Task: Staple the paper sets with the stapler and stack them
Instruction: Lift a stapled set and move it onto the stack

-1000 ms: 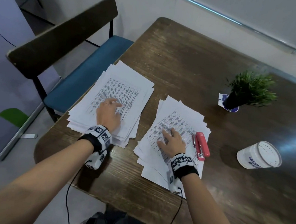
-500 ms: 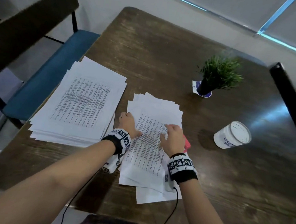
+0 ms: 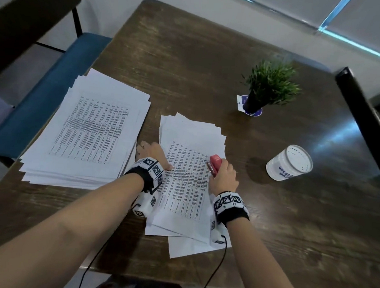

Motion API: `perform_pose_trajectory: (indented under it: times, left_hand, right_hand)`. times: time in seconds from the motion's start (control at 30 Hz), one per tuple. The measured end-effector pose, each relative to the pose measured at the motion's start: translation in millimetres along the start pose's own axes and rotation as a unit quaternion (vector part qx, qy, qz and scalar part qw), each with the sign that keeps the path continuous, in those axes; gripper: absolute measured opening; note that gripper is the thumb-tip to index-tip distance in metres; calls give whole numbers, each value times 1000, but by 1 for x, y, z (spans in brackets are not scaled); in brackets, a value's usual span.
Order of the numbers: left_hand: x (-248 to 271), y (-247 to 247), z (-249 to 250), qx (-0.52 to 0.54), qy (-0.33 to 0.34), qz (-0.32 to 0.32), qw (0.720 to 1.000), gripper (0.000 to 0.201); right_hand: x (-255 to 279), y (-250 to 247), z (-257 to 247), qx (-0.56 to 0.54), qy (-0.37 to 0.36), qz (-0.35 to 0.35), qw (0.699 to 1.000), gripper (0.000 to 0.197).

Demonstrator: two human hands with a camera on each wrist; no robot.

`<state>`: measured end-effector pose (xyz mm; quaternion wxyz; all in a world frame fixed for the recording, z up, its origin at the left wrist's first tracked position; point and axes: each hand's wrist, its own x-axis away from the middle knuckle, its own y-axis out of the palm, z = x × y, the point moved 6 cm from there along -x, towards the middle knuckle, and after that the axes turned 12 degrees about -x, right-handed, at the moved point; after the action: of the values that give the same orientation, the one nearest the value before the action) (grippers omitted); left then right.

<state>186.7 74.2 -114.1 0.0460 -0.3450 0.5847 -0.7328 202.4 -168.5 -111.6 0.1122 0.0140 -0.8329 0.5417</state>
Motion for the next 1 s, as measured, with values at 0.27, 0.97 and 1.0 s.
perform_pose_trajectory:
  times: [0.27, 0.97, 1.0]
  left_hand:
    - [7, 4, 10, 118, -22, -34, 992, 79]
    - [61, 35, -21, 129, 113, -82, 982, 66]
    - [65, 39, -23, 122, 116, -90, 982, 66]
  right_hand:
    - [2, 2, -2, -12, -5, 14, 1000, 56]
    - [12, -7, -4, -53, 13, -55, 997, 32]
    - [16, -6, -5, -47, 15, -58, 997, 31]
